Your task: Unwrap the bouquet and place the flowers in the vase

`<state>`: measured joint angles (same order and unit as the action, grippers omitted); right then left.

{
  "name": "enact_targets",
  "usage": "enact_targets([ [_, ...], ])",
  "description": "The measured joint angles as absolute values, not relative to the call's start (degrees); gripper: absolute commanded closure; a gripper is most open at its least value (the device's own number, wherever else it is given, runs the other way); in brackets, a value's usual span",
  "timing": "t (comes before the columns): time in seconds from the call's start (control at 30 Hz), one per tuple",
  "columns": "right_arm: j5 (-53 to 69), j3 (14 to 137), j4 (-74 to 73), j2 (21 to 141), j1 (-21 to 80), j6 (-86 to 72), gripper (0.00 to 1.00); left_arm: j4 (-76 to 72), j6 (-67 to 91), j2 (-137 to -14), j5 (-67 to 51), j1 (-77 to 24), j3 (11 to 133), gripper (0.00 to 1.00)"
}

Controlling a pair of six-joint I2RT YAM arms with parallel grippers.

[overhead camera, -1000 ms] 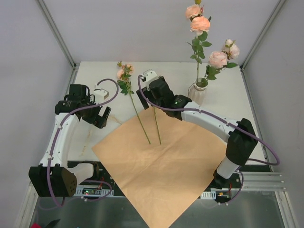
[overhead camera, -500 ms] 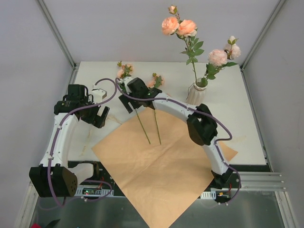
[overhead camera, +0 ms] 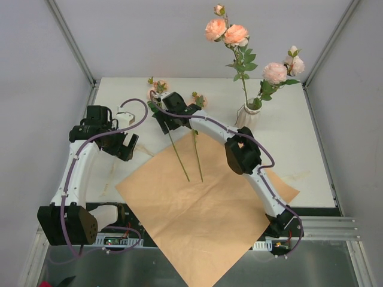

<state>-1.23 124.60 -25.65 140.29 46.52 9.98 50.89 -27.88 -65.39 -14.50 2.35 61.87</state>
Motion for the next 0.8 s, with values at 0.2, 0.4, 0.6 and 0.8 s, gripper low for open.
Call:
enact_targets([
  [0.2,-1.15,128.25,-26.59,143.63,46.70,9.10,0.32,50.89,-27.90,-66.89,-14.98,2.35,61.87,0.01],
  [0.4,-2.33,130.50,-28.25,146.50,46.70,8.01,0.38,50.89,-27.97,-68.31,-14.98,2.35,61.89,0.01],
  [0.6,-4.71,131.24,-29.61,146.89,47.05,6.98,0.64,50.89,-28.16,-68.58,-14.98,2.35,61.91,0.01],
  [0.8,-8.03,133.82,-32.05,148.18,48.97,7.09,0.80,50.89,-28.18,-68.58,-14.96,2.35,61.91,0.01],
])
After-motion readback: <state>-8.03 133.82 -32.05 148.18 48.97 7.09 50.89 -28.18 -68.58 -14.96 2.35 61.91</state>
